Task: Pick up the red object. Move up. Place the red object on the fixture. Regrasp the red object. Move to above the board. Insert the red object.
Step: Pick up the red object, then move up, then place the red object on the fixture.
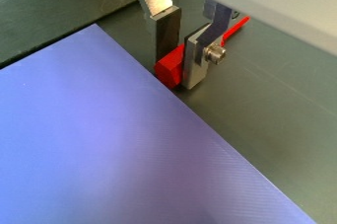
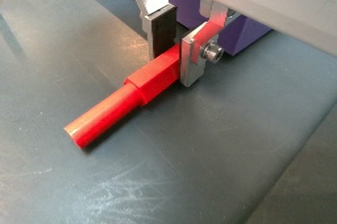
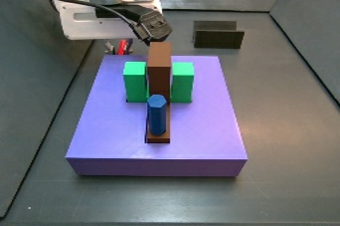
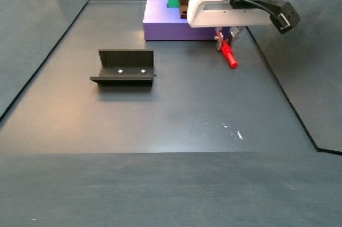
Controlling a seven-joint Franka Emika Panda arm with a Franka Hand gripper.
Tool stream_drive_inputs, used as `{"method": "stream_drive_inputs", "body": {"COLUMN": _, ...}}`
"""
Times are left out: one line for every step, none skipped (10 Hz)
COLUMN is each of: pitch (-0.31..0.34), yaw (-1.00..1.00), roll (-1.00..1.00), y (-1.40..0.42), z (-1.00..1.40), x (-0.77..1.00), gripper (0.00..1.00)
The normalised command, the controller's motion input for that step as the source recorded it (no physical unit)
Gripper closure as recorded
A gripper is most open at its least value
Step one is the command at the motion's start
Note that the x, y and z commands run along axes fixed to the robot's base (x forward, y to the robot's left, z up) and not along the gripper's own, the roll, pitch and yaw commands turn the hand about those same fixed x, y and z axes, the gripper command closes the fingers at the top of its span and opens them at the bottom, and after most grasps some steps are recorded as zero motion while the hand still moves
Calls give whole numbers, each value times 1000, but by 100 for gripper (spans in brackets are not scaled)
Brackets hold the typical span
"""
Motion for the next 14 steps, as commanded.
{"method": "stream_drive_inputs", "body": {"pitch": 0, "yaw": 0, "roll": 0, "y": 0, "z": 0, "x": 0, "gripper": 100}}
{"method": "stream_drive_inputs", "body": {"pitch": 0, "yaw": 0, "roll": 0, "y": 0, "z": 833, "x": 0, "gripper": 100}}
{"method": "stream_drive_inputs", "body": {"pitch": -6, "yaw": -52, "roll": -5, "y": -17, "z": 815, "x": 33, "gripper": 100}}
{"method": "stream_drive_inputs", "body": {"pitch": 30, "yaw": -40, "roll": -20, "y": -20, "z": 648, "x": -4, "gripper": 100}}
{"method": "stream_drive_inputs", "body": {"pitch": 27, "yaw": -21, "roll": -43, "y": -10, "z": 465, "x": -7, "gripper": 100}}
{"method": "stream_drive_inputs", "body": {"pitch": 0, "yaw": 0, "roll": -17, "y": -43, "z": -23, "x": 54, "gripper": 100}}
{"method": "stream_drive_inputs", "body": {"pitch": -37, "yaw": -66, "roll": -191, "y": 0, "z": -120, "x": 89, "gripper": 100}}
{"method": "stream_drive_inputs", "body": {"pitch": -177, "yaw": 0, "roll": -229, "y": -20, "z": -226, "x": 0, "gripper": 100}}
{"method": "stream_drive_inputs", "body": {"pitch": 0, "yaw": -151, "roll": -449, "y": 0, "z": -517, "x": 240, "gripper": 100}}
{"method": "stream_drive_inputs", "body": {"pitch": -251, "yaw": -60, "roll": -1000, "y": 200, "z": 11, "x": 586, "gripper": 100}}
{"method": "stream_drive_inputs", "body": {"pitch": -380, "yaw": -114, "roll": -1000, "y": 117, "z": 0, "x": 629, "gripper": 100}}
{"method": "stream_drive_inputs", "body": {"pitch": -417, "yaw": -123, "roll": -1000, "y": 97, "z": 0, "x": 646, "gripper": 100}}
{"method": "stream_drive_inputs", "body": {"pitch": -417, "yaw": -123, "roll": -1000, "y": 97, "z": 0, "x": 646, "gripper": 100}}
{"method": "stream_drive_inputs", "body": {"pitch": -411, "yaw": -126, "roll": -1000, "y": 103, "z": 0, "x": 649, "gripper": 100}}
